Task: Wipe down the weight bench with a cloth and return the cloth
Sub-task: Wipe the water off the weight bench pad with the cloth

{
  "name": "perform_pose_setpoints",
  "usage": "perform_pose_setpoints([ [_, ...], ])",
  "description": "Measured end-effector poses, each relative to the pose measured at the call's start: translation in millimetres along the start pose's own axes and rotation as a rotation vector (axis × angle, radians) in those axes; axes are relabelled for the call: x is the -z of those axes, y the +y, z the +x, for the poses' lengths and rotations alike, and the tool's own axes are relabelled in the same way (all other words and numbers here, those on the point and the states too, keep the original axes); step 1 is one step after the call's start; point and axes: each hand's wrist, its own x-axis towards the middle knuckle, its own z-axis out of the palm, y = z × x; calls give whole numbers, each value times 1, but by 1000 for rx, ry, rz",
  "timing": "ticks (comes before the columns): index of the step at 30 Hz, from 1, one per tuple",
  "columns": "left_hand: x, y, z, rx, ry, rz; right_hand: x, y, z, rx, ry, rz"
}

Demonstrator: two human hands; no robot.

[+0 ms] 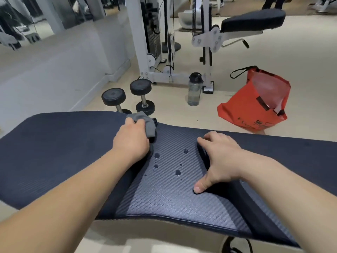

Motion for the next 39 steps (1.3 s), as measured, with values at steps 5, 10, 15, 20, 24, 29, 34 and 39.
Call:
perform_pose_setpoints([
  [5, -2, 19, -70, -339, -32, -63, -1, -1, 1, -33, -61, 34],
  [10, 5, -12, -60, -428, -86, -31, 4, -7, 3, -74, -101, 24],
  [15, 0, 22, -50, 25, 53, -20, 3, -6, -3, -64, -93, 48],
  [20, 6, 43, -109, -282, -61, 24, 2, -6, -4, -68, -89, 28],
  [24, 8, 19, -64, -93, -66, -16, 4, -6, -7, -58, -84, 77],
  [29, -5, 58, -82, -73, 42, 7, 14, 8, -8, -33, 21, 259],
  [34, -2, 48, -72, -513, -69, -27, 14, 16, -2, -96, 149, 402],
  [39, -10, 66, -8, -34, -12, -55, 19, 19, -5, -147, 198, 470],
])
